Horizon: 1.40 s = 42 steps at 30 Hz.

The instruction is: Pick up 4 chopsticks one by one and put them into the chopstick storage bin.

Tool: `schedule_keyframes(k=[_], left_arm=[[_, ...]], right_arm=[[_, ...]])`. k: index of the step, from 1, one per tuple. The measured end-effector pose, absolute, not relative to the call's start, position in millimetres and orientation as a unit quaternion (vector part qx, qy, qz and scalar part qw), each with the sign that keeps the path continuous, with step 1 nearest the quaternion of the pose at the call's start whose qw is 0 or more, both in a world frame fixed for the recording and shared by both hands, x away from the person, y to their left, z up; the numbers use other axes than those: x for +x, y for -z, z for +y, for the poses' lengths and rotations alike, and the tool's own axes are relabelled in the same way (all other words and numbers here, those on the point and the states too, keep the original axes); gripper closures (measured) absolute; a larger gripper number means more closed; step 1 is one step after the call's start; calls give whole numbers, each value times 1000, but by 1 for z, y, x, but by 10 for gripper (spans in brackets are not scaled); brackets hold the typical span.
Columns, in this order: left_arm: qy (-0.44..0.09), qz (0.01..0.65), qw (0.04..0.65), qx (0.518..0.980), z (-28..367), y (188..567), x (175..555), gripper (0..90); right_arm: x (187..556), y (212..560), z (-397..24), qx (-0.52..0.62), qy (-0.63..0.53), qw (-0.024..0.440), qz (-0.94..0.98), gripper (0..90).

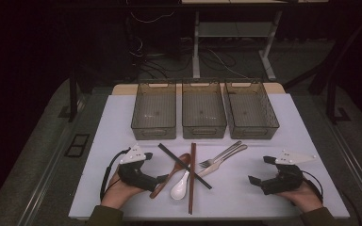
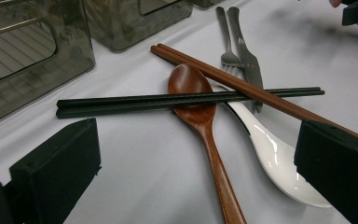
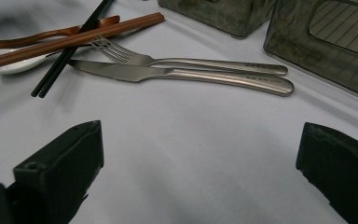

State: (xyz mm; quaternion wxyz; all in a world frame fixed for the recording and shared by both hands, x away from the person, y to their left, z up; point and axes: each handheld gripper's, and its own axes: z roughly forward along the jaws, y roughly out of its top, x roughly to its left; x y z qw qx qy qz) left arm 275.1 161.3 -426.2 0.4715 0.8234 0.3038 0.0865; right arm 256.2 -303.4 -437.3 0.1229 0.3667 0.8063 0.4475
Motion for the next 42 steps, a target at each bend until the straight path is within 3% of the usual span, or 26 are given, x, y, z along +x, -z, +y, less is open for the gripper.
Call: schedule_keyframes(k=[27, 36, 42], left_arm=[[-93, 318, 452, 828, 137, 421, 288, 24], [-61, 300, 466, 830, 122, 418, 284, 203], [-31, 272, 478, 835, 113, 415, 281, 451]], right_arm=[[258, 438, -303, 367, -446, 124, 807, 5], [258, 438, -302, 366, -446, 124, 808, 5], [259, 439, -301, 366, -444, 122, 809, 5]])
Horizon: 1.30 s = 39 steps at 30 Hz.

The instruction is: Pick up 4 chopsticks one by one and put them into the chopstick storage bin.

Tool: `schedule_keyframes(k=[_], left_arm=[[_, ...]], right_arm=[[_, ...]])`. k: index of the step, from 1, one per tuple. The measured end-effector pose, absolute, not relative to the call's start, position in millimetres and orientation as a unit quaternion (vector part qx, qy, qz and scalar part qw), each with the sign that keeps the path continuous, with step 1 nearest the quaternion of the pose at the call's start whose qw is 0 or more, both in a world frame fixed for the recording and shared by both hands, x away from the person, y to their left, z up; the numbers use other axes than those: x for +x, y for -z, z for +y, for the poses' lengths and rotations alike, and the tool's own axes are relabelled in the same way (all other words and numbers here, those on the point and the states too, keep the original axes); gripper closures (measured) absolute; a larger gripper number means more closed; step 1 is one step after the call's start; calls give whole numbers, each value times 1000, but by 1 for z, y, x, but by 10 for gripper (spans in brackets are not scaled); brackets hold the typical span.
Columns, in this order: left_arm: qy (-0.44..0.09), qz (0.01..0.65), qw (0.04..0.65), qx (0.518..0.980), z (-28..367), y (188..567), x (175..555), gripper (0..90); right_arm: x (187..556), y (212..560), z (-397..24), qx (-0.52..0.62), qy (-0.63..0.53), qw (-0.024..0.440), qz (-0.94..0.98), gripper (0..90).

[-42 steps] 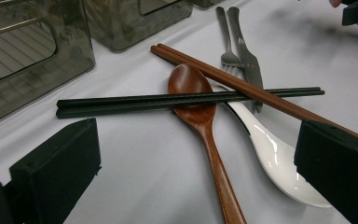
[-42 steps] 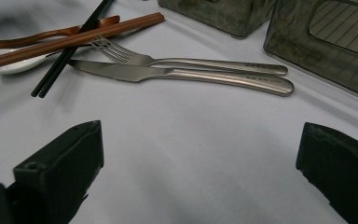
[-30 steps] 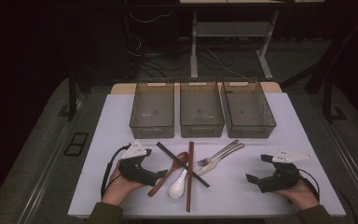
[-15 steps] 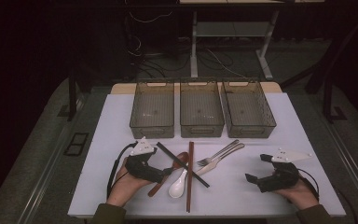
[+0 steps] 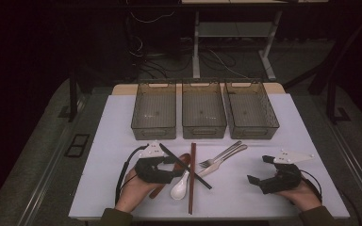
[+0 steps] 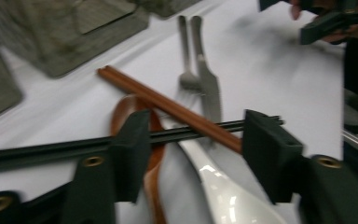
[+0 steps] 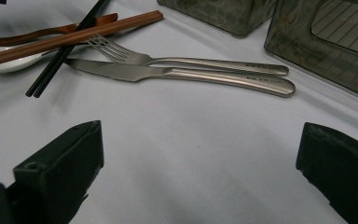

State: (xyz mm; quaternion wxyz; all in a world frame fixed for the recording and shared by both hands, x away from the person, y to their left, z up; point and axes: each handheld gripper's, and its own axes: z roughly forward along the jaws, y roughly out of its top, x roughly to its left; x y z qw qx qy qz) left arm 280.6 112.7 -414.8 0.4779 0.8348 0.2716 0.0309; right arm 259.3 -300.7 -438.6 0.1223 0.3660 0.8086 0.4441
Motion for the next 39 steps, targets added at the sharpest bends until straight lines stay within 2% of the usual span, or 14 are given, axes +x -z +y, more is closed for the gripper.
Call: schedule_keyframes(k=[6, 15, 24, 39], left_arm=[[-2, 246, 480, 842, 99, 413, 276, 681], [22, 213, 462, 861, 75, 413, 270, 888], [38, 182, 430, 883, 50, 421, 264, 889], [39, 182, 396, 899, 51, 426, 261, 889]], right_arm=[[259, 439, -301, 366, -443, 122, 809, 5], [260, 439, -300, 368, -439, 120, 811, 5], [260, 440, -300, 368, -437, 120, 812, 5], [260, 440, -300, 367, -436, 119, 813, 5]])
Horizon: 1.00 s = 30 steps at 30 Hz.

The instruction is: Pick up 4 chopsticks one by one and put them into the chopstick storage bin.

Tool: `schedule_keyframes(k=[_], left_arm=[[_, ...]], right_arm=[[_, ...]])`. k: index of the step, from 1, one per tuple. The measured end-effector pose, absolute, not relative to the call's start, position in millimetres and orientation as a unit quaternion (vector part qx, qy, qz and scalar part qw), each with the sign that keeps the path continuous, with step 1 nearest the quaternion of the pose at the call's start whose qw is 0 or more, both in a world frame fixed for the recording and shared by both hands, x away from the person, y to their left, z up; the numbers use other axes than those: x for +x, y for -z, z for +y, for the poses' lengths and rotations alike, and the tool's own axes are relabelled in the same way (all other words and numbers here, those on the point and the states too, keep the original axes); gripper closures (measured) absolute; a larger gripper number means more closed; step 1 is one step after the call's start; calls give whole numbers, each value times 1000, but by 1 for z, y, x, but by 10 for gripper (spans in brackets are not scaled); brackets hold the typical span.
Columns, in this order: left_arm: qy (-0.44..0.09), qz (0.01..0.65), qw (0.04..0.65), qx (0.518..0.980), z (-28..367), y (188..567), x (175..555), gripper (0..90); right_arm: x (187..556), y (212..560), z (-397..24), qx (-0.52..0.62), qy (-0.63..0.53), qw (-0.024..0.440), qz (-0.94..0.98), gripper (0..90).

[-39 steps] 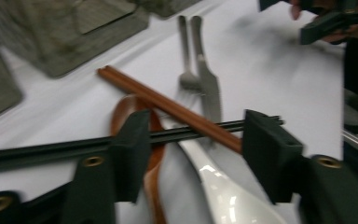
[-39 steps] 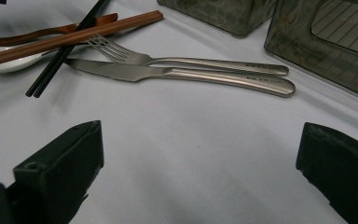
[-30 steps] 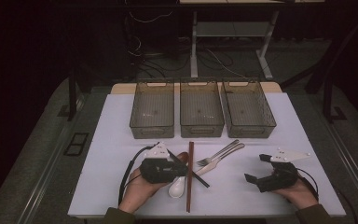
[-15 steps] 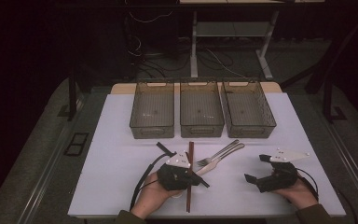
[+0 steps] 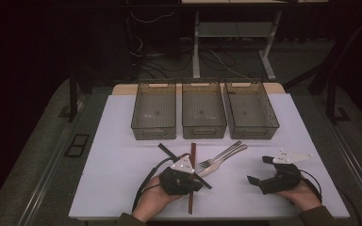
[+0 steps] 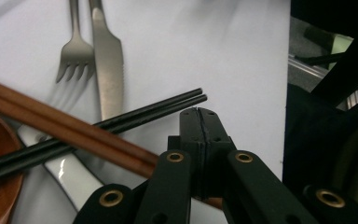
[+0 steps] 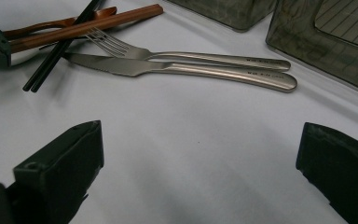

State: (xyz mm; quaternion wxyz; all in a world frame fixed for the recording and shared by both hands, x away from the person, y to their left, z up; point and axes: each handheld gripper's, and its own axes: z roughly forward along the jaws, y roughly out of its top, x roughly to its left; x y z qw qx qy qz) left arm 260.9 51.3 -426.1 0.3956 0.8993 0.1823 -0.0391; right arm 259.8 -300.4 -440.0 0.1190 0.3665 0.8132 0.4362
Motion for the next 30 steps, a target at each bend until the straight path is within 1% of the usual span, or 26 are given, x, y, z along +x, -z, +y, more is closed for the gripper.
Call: schedule_keyframes(k=[22, 30], left_arm=[[16, 206, 372, 905, 70, 425, 265, 889], [-2, 219, 364, 905, 82, 423, 268, 889]], right_arm=[[260, 440, -301, 366, -436, 117, 814, 5], [260, 440, -301, 366, -436, 117, 814, 5]])
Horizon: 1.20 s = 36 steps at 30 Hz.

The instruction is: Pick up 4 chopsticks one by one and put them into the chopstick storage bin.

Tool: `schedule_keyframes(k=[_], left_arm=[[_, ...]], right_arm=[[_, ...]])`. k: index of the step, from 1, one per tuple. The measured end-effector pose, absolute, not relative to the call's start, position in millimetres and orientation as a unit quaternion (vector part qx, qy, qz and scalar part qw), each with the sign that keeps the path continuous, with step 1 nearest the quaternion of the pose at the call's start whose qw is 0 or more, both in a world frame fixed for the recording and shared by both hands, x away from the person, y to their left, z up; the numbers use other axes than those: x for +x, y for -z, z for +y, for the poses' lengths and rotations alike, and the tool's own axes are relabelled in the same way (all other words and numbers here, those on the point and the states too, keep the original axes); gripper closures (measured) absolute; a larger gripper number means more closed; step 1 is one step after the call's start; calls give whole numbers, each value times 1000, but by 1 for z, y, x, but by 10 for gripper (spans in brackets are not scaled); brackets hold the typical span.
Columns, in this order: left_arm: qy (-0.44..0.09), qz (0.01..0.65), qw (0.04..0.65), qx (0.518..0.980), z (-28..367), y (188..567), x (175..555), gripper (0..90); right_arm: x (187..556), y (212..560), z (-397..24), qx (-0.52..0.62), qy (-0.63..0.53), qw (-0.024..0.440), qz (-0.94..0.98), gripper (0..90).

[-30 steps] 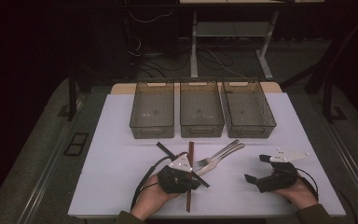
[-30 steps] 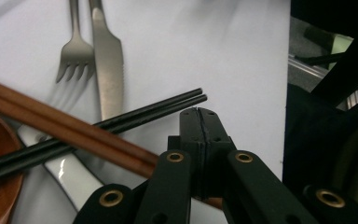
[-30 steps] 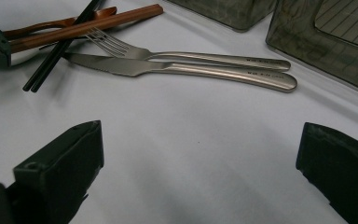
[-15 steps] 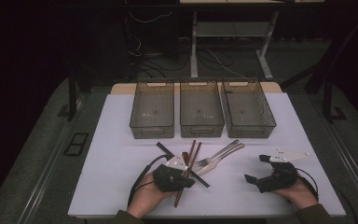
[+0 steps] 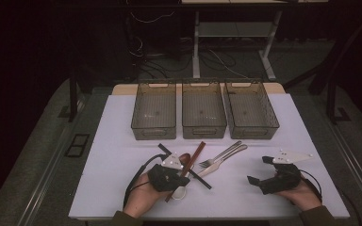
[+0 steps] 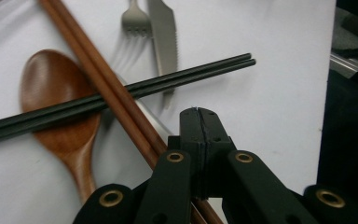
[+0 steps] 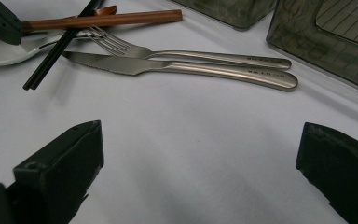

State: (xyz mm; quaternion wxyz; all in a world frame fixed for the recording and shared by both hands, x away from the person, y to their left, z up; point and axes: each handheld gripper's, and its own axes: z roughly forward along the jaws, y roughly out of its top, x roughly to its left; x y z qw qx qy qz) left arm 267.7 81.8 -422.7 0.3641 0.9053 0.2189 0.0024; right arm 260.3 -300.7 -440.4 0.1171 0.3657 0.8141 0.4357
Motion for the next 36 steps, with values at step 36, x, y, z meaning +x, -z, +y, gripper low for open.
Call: schedule_keyframes(k=[36], left_arm=[[-49, 279, 366, 886, 133, 418, 286, 889]], right_arm=[[260, 441, -300, 365, -433, 116, 816, 5]])
